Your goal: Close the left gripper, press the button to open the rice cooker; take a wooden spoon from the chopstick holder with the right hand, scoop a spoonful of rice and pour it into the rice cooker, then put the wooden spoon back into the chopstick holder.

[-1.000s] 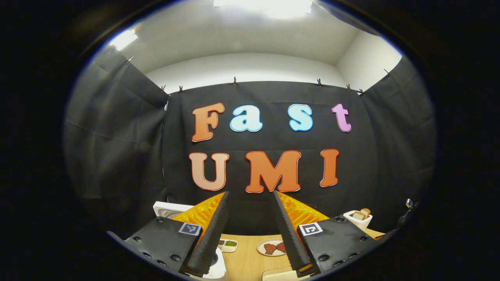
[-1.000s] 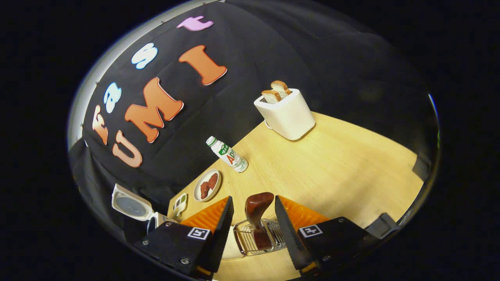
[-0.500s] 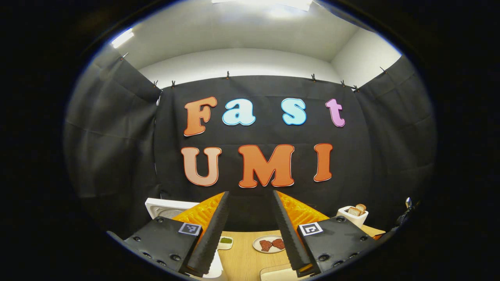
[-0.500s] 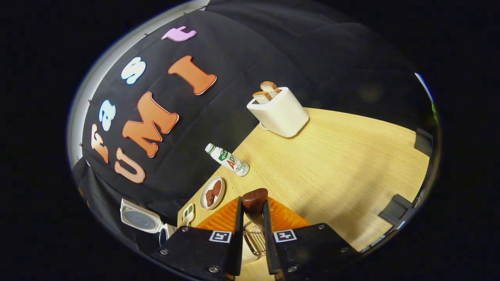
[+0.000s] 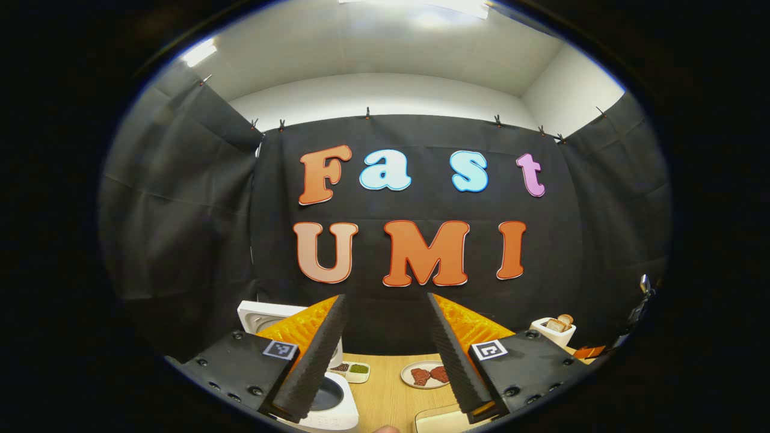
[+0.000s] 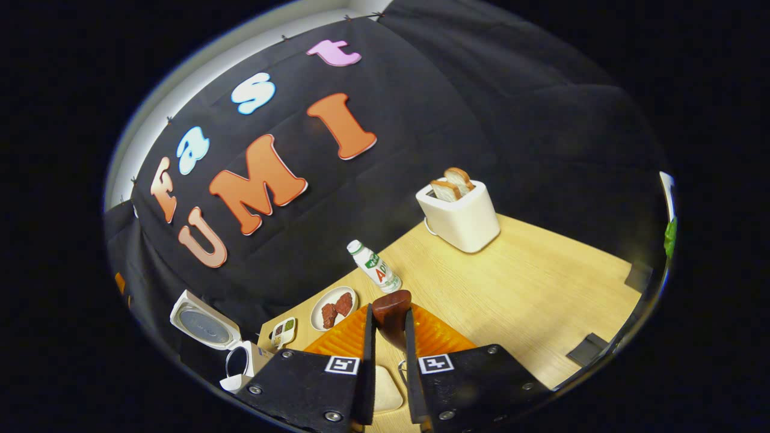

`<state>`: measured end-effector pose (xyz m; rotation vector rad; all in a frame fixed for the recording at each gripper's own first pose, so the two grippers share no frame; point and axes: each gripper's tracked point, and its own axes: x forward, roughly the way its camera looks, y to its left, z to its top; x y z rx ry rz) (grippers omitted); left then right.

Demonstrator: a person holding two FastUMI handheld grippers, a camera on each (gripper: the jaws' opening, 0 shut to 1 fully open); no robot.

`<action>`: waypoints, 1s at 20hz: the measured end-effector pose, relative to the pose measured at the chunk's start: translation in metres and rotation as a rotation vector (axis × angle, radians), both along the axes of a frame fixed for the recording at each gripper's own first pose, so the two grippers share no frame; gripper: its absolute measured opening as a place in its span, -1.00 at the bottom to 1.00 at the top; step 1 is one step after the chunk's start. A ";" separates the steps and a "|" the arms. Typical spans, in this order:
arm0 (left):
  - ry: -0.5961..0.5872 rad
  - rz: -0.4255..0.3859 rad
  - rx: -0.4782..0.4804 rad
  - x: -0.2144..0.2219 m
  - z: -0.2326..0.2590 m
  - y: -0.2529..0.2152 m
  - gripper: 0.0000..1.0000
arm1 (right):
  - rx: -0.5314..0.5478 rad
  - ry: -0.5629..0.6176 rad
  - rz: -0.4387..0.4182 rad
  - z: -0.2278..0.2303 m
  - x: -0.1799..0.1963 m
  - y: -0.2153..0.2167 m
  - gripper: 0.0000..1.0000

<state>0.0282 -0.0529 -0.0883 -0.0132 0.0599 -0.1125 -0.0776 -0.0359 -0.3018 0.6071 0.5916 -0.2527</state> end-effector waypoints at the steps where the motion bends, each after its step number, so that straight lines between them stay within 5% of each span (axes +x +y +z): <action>1: 0.007 0.004 -0.004 0.001 -0.002 0.005 0.80 | -0.012 -0.026 0.017 0.014 0.006 0.007 -0.57; 6: 0.015 0.029 -0.010 -0.001 -0.008 0.033 0.80 | 0.010 -0.140 0.130 0.067 0.033 0.069 -0.57; 12: 0.018 0.082 -0.005 -0.011 -0.013 0.078 0.80 | 0.007 -0.072 0.263 0.028 0.028 0.149 -0.57; 20: 0.031 0.145 -0.004 -0.019 -0.019 0.135 0.80 | -0.269 0.006 0.391 -0.039 0.021 0.195 -0.56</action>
